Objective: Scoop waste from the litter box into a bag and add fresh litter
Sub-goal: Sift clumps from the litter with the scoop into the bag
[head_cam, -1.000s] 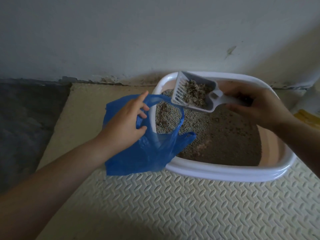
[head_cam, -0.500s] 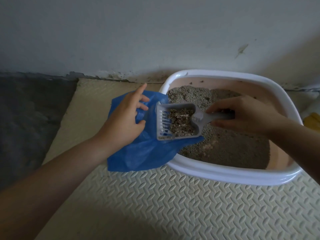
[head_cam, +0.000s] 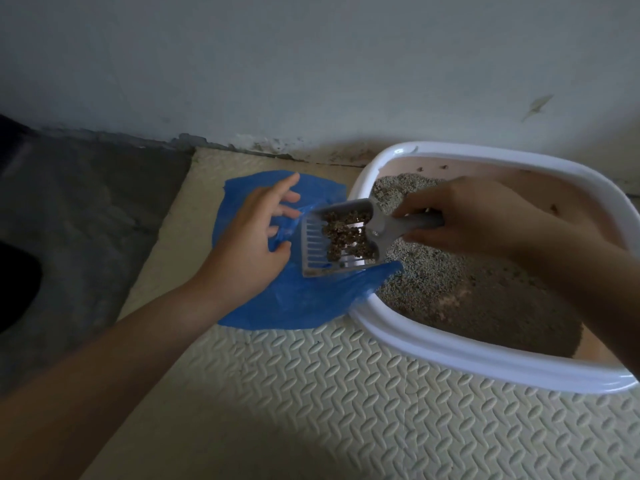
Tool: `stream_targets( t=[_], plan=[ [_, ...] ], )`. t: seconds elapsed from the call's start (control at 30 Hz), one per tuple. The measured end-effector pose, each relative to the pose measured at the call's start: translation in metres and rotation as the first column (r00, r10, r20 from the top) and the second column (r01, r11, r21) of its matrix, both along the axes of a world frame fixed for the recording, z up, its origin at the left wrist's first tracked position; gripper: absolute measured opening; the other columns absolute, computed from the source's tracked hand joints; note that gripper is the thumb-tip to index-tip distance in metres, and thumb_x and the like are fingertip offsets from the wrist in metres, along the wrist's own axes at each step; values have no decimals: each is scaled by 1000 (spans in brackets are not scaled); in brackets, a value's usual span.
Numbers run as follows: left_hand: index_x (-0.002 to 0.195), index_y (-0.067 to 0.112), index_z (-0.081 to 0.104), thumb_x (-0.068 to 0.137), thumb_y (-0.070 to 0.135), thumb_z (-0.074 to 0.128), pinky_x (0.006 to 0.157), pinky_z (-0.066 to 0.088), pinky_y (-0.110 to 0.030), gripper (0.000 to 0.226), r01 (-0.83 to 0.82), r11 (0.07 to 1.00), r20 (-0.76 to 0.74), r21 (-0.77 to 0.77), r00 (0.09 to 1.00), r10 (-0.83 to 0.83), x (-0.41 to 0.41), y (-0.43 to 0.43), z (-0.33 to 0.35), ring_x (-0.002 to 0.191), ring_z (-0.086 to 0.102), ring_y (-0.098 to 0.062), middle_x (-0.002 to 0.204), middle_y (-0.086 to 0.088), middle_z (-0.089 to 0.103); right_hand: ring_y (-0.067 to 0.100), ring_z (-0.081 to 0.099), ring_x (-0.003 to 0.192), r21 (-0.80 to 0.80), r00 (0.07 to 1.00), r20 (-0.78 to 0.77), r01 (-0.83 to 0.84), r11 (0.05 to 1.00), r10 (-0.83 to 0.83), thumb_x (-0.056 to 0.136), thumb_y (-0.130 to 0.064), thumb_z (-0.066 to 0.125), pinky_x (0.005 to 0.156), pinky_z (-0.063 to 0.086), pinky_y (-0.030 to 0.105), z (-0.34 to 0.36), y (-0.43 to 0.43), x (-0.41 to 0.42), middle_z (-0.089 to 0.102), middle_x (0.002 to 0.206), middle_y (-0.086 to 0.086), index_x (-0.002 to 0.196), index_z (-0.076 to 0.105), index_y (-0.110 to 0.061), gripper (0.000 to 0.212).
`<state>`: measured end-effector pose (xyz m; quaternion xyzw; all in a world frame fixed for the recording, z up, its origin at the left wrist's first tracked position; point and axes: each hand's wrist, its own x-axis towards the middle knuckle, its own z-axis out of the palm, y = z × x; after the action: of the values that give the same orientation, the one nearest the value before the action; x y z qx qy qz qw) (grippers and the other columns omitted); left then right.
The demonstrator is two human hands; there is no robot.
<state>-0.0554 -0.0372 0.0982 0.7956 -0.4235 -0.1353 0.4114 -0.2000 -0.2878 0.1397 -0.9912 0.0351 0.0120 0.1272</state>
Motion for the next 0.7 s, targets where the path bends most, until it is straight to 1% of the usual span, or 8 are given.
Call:
stream_targets(
  t=[0.1, 0.17, 0.33, 0.47, 0.53, 0.6, 0.63, 0.7],
  plan=[
    [144, 27, 31, 84, -11, 55, 88, 42, -9, 75, -39, 999, -35, -30, 999, 38, 7, 9, -1, 114, 53, -1, 128, 11, 46, 16, 63, 83, -103, 1000, -15, -22, 994, 21, 81, -41, 61, 68, 44, 28, 2, 5, 12, 69, 88, -11, 104, 66, -37, 23],
    [142, 30, 32, 84, -11, 55, 86, 42, -8, 75, -76, 996, -65, -39, 995, 73, 12, 16, -1, 114, 53, -1, 129, 9, 47, 15, 64, 87, -151, 999, -30, -21, 988, 17, 82, -43, 58, 70, 47, 28, 3, 5, 15, 69, 89, -13, 104, 65, -39, 24],
    [127, 38, 42, 83, -14, 55, 78, 44, -11, 70, -192, 976, -184, -105, 968, 170, 19, 25, -3, 107, 59, -2, 123, 11, 52, 11, 59, 76, -133, 999, -37, 26, 991, -31, 81, -43, 55, 66, 46, 27, 6, 2, 13, 68, 86, -14, 104, 66, -39, 26],
    [124, 38, 46, 84, -11, 55, 80, 46, -14, 64, -195, 975, -187, -103, 967, 174, 15, 26, -4, 108, 58, -2, 124, 9, 53, 16, 63, 80, -116, 1000, -4, 20, 993, -20, 81, -47, 58, 65, 43, 28, 11, 12, 20, 69, 85, -10, 105, 67, -37, 27],
    [126, 34, 47, 85, -10, 55, 81, 45, -13, 61, -196, 976, -194, -97, 965, 174, 12, 26, -5, 109, 57, 0, 124, 10, 53, 17, 64, 89, -139, 1000, 12, -23, 990, 25, 82, -52, 55, 69, 43, 28, 12, 22, 28, 70, 93, -9, 110, 66, -40, 32],
    [126, 33, 47, 86, -9, 55, 81, 46, -13, 59, -192, 977, -198, -96, 965, 171, 9, 26, -7, 110, 57, -1, 124, 11, 53, 17, 63, 98, -201, 997, 36, -59, 978, 67, 85, -54, 54, 68, 37, 26, 9, 32, 39, 69, 100, -10, 116, 61, -44, 34],
    [126, 33, 47, 86, -9, 55, 81, 47, -14, 59, -187, 978, -189, -91, 968, 168, 8, 27, -7, 110, 57, -1, 124, 11, 52, 17, 63, 99, -215, 997, 43, -60, 975, 71, 85, -53, 54, 67, 33, 25, 6, 36, 43, 69, 101, -11, 118, 59, -44, 34],
    [126, 32, 48, 86, -10, 54, 82, 47, -15, 58, -179, 981, -168, -78, 972, 164, 7, 28, -8, 110, 57, -2, 124, 11, 52, 17, 63, 97, -172, 999, 25, -24, 985, 28, 85, -45, 54, 67, 34, 25, 1, 42, 51, 70, 98, -10, 120, 56, -39, 36]
  ],
)
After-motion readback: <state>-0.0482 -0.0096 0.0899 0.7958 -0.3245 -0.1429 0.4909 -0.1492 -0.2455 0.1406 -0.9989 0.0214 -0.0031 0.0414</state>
